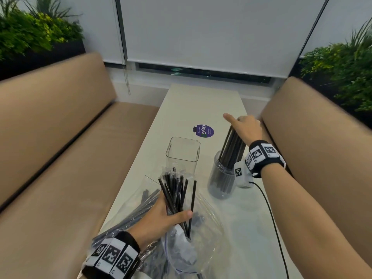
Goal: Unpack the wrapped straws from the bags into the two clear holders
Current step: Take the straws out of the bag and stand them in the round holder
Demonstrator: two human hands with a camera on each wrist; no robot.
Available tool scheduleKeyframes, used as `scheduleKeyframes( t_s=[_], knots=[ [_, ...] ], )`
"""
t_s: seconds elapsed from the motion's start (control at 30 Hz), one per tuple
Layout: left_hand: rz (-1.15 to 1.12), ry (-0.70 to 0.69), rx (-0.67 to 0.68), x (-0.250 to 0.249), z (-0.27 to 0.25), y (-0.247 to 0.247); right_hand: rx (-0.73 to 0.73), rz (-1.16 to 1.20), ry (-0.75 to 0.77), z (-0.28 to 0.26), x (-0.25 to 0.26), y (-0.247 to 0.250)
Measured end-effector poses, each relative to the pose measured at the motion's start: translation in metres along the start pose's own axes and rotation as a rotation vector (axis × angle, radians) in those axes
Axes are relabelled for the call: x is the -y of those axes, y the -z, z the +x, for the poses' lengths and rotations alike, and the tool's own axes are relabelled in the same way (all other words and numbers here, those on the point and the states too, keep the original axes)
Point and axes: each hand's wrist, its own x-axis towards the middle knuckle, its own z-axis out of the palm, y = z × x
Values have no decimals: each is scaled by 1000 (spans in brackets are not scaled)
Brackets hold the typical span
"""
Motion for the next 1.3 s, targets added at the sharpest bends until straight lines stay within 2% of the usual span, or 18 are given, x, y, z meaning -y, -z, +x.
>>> scheduleKeyframes(
  t_s=[0.07, 0.1, 0.17, 0.23, 0.27, 0.3, 0.37, 0.43, 0.47, 0.5, 0.6, 0.67, 0.77, 0.87, 1.03, 1.13, 1.3],
  knots=[
    [17, -9, 1, -2, 1, -3, 118, -147, -43, -5, 4, -1],
    [20, -13, 2, -2, 2, -4, 107, -179, -35, -9, 6, 3],
    [17, -17, 0, -2, 5, -4, -30, -130, 65, -28, 11, 17],
    [0, -14, -11, 0, 8, -3, -200, 77, 213, -63, 12, 35],
    [-6, -18, -15, 0, 9, -3, -237, 220, 263, -87, 13, 40],
    [-8, -26, -16, 1, 10, -3, -218, 359, 276, -113, 13, 39],
    [-6, -64, -16, -1, 9, -8, -10, 558, 216, -165, 13, 23],
    [6, -111, -2, -7, 8, -20, 261, 523, 123, -208, 16, -2],
    [22, -138, 3, -8, 7, -28, 339, 480, 100, -224, 18, -16],
    [39, -170, -1, -7, 7, -37, 352, 465, 86, -234, 19, -28],
    [64, -210, 10, -11, 0, -57, 206, 544, 37, -245, 18, -46],
    [20, -226, 63, -12, -6, -57, 130, 648, -33, -240, 14, -44],
    [-53, -188, 75, -16, -14, -48, 104, 804, -97, -224, 15, -18],
    [-30, -144, 35, -17, -21, -40, 29, 902, 25, -190, 33, 34],
    [-19, -141, 33, -12, -29, -34, -369, 966, 290, -110, 78, 125],
    [-22, -137, 37, -8, -30, -34, -444, 878, 326, -74, 82, 117],
    [-61, -101, 27, -8, -35, -28, -378, 694, 248, -50, 50, 59]
  ],
)
